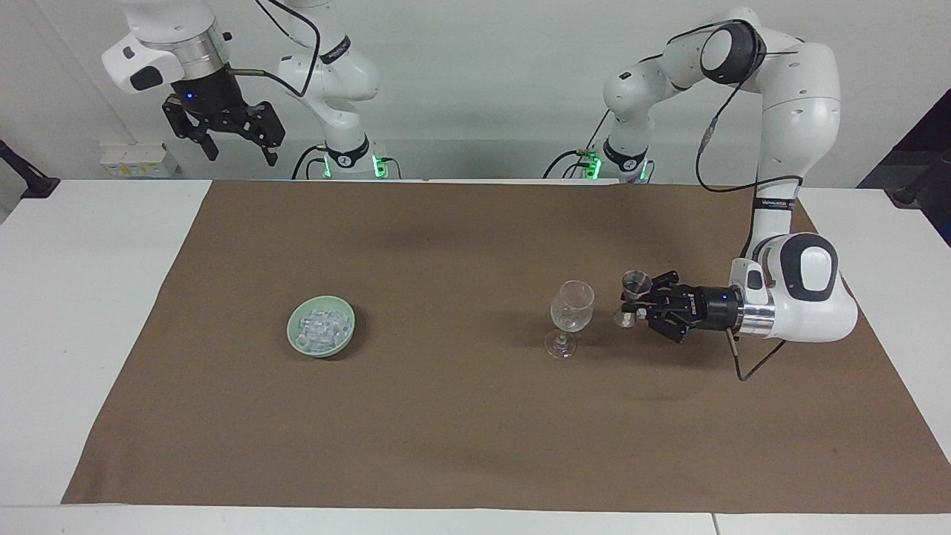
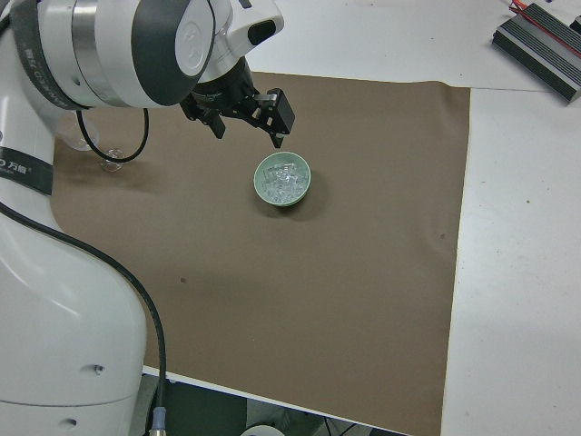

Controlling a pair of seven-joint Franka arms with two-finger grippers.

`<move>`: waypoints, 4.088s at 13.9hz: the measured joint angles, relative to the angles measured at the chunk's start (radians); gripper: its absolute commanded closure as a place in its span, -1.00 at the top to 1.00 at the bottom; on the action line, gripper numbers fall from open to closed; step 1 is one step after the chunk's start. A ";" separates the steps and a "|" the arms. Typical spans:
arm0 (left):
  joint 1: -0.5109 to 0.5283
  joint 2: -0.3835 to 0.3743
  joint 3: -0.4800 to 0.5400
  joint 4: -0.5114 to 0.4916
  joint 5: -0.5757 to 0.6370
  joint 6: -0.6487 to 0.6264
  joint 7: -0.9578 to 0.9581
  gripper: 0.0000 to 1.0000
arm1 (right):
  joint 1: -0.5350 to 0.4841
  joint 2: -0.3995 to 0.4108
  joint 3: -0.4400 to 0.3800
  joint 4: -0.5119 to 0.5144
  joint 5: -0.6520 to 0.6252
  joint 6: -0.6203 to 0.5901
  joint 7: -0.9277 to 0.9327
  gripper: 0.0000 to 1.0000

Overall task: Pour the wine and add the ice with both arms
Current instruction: 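Lift the silver cup with the left gripper over the wine glass, then tilt the silver cup with the left gripper to pour into the glass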

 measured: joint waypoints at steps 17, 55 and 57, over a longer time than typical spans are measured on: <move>0.000 -0.169 0.010 -0.125 0.066 0.104 -0.138 -1.00 | 0.000 0.000 0.000 0.000 0.000 0.000 0.000 1.00; -0.111 -0.281 0.005 -0.123 0.355 0.283 -0.360 -1.00 | 0.000 0.000 0.000 0.000 0.000 0.000 0.000 1.00; -0.117 -0.286 0.005 -0.120 0.391 0.294 -0.395 -1.00 | 0.000 0.000 0.000 0.000 0.000 0.000 0.000 1.00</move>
